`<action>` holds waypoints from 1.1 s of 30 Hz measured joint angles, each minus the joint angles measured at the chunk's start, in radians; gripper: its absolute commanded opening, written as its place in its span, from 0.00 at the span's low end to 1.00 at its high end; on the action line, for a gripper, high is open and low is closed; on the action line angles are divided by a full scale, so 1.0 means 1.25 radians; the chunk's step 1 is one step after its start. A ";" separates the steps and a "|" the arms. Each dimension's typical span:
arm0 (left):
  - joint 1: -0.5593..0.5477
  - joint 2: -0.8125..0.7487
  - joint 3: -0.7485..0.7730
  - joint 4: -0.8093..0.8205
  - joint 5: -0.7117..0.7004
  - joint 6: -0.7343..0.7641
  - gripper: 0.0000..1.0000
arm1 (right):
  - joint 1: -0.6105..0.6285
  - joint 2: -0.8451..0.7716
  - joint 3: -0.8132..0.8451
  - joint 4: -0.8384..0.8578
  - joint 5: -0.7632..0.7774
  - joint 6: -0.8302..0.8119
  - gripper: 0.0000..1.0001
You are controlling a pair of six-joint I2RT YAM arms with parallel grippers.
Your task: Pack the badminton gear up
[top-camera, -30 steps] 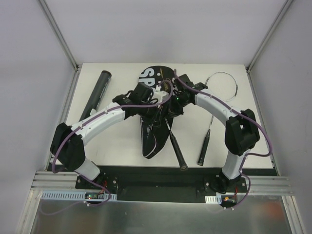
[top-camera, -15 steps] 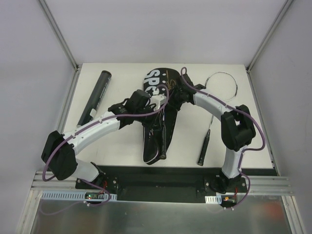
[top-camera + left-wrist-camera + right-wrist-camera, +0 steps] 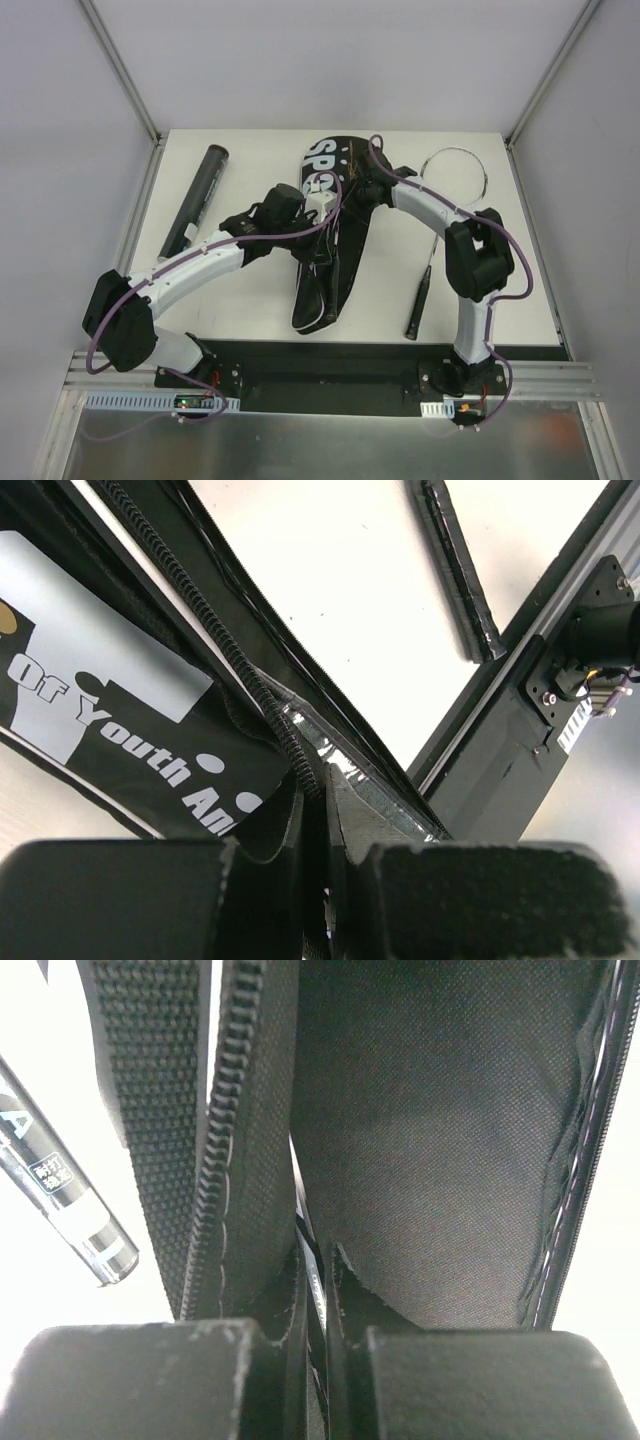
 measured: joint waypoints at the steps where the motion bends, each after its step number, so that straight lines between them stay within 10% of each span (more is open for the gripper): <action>1: 0.000 0.003 0.001 0.001 0.002 -0.002 0.00 | -0.002 0.001 0.000 0.000 0.003 -0.002 0.00; 21: 0.001 0.030 -0.005 0.091 0.049 -0.011 0.00 | -0.147 -0.003 -0.002 -0.108 -0.072 0.065 0.00; 33: -0.008 0.085 0.027 0.085 0.095 -0.044 0.00 | -0.116 0.074 0.210 -0.314 0.107 0.025 0.02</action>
